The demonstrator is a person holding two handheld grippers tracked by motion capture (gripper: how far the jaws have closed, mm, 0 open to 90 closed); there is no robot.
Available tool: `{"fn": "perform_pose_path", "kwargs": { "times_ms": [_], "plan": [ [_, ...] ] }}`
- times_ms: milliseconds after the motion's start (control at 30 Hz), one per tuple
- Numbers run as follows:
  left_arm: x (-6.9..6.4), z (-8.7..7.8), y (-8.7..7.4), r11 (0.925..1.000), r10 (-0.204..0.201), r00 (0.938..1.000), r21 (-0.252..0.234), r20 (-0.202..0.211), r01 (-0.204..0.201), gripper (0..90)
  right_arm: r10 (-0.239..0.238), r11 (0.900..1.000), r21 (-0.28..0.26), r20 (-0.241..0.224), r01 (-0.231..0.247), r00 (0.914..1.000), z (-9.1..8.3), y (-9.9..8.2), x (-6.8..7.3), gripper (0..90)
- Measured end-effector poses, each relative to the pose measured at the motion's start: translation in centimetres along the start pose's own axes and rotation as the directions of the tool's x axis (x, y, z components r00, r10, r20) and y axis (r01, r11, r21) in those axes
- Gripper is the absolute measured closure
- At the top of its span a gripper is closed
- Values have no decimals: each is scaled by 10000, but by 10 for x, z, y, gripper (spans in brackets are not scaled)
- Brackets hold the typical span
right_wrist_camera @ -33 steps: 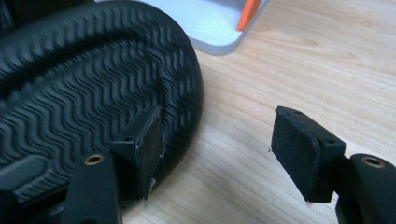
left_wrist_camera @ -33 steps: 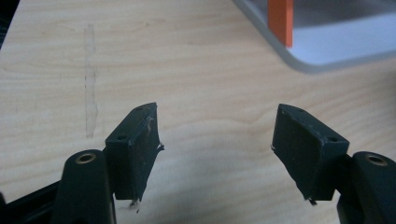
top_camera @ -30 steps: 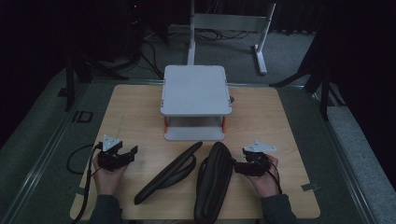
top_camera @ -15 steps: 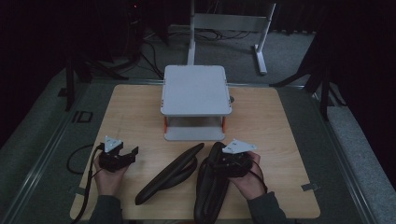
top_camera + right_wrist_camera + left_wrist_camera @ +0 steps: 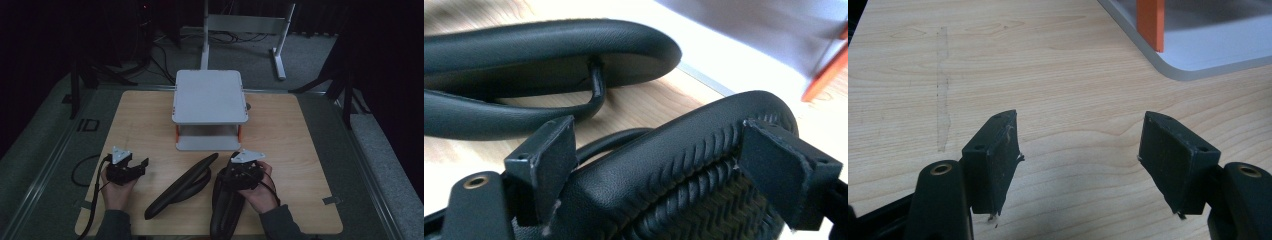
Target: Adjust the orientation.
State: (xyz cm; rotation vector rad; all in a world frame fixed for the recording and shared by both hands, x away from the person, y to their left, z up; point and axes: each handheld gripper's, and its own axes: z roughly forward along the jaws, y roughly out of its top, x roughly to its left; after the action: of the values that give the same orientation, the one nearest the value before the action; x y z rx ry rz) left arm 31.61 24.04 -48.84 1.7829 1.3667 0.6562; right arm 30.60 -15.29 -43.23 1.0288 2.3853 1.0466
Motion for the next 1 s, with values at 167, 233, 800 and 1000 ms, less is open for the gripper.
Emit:
{"fn": "perform_pose_path", "kwargs": {
  "times_ms": [167,233,800,1000],
  "plan": [
    [-1,0,0,10000,1,10000,19,-46,-1,323,919,9948,-352,-945,-956,9913,-28,-15,-22,179],
    [-1,0,0,10000,-7,10000,32,-29,7,323,1068,9928,-422,-1127,-1122,9879,-34,-18,-27,182],
    [-4,1,0,9999,80,10000,71,10,-80,323,2432,9698,-192,1476,-2431,9587,-73,-75,-96,349],
    [-6,1,1,9999,123,9999,41,32,-123,323,2733,9618,-730,1943,-2639,9421,-78,-79,-101,295]
  ]
}}
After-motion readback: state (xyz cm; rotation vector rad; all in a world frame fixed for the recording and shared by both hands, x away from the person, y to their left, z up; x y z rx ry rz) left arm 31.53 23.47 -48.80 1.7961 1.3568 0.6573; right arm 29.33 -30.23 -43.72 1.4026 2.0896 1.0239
